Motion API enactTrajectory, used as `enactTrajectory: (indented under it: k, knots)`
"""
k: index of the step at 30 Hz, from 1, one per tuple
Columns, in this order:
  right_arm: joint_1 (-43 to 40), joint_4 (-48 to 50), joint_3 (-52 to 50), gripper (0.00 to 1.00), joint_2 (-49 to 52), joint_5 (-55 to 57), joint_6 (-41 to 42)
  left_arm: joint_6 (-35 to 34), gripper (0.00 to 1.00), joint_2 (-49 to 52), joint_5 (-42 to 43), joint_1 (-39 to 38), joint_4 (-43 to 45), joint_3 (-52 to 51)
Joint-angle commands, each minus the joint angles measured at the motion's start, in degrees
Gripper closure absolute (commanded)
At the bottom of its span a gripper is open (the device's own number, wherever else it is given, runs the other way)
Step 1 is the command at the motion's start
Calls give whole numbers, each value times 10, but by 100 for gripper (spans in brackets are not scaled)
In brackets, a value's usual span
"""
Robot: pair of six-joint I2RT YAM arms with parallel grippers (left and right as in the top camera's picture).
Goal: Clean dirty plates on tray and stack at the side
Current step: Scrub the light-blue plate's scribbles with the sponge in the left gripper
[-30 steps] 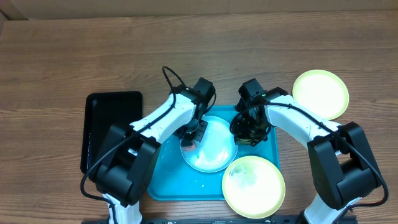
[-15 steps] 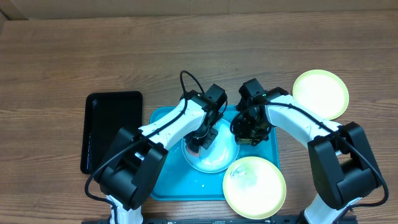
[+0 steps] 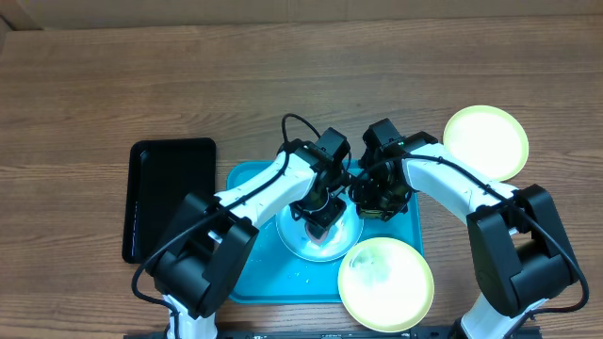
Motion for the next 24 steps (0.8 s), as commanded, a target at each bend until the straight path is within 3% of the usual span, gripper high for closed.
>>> enactTrajectory:
  k: [1, 8, 18, 24]
  knots:
    - [-1, 3, -1, 96, -2, -5, 1, -1, 96, 13, -8, -5, -23, -5]
    - [-1, 3, -1, 96, -2, -5, 1, 3, 96, 13, -55, -7, -44, -12]
    - [-1, 3, -1, 96, -2, -5, -1, 26, 96, 14, -53, -8, 10, -65]
    - [-1, 4, -1, 96, -2, -5, -1, -102, 96, 14, -242, 1, 28, -72]
